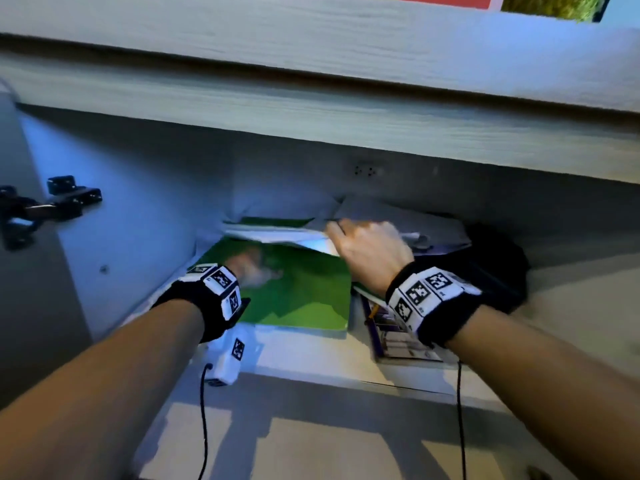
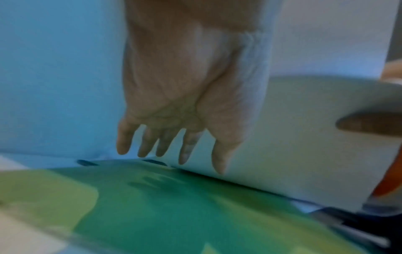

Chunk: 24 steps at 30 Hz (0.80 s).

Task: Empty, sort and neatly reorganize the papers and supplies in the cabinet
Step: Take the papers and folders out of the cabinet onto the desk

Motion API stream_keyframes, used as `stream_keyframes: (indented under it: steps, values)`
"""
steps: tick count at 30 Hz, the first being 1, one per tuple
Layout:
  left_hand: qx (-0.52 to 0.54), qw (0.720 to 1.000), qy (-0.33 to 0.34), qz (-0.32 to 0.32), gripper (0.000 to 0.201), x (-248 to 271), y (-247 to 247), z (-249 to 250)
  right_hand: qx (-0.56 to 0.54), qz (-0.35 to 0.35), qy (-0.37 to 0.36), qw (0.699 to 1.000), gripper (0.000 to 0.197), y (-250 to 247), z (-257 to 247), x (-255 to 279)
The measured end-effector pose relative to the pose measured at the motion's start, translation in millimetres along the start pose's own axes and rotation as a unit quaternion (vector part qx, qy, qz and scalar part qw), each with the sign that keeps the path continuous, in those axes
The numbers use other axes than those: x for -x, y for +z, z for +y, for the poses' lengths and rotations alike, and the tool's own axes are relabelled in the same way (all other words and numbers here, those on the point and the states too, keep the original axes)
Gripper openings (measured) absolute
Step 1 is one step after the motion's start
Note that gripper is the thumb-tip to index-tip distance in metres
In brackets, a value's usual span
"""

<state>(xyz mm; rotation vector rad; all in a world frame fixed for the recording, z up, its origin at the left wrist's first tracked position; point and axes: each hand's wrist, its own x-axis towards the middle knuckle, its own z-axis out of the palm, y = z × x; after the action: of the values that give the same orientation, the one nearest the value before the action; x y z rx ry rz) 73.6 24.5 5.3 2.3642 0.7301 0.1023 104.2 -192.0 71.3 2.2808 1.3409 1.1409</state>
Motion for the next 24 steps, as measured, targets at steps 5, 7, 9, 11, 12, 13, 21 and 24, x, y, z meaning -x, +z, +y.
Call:
stream_keyframes:
  steps: [5, 7, 9, 11, 12, 13, 21, 24]
  values:
    - [-0.057, 0.992, -0.080, 0.085, 0.036, -16, -25, -75, -0.098, -0.184, 0.013, 0.978, 0.036, 46, -41, -5]
    - [-0.031, 0.989, -0.099, 0.109, 0.036, -24, -30, -87, -0.121, -0.223, 0.049, 0.966, 0.043, 60, -46, -6]
    - [-0.021, 0.989, -0.109, 0.097, 0.038, -28, -33, -89, -0.140, -0.257, 0.088, 0.952, 0.052, 68, -46, -4]
    - [0.005, 0.987, -0.123, 0.099, 0.049, -35, -33, -89, -0.190, -0.248, 0.195, 0.930, 0.063, 73, -45, 1]
    - [0.017, 0.987, -0.131, 0.094, 0.058, -38, -32, -90, -0.218, -0.223, 0.261, 0.913, 0.065, 74, -44, 4]
    - [0.018, 0.987, -0.137, 0.088, 0.068, -42, -31, -92, -0.238, -0.197, 0.316, 0.897, 0.065, 75, -44, 9]
    - [0.104, 0.985, -0.131, 0.048, 0.088, -53, -37, -101, -0.396, -0.218, 0.416, 0.789, 0.083, 84, -39, 7]
    - [0.146, 0.980, -0.133, 0.027, 0.091, -53, -41, -99, -0.465, -0.185, 0.408, 0.764, 0.080, 84, -37, 6]
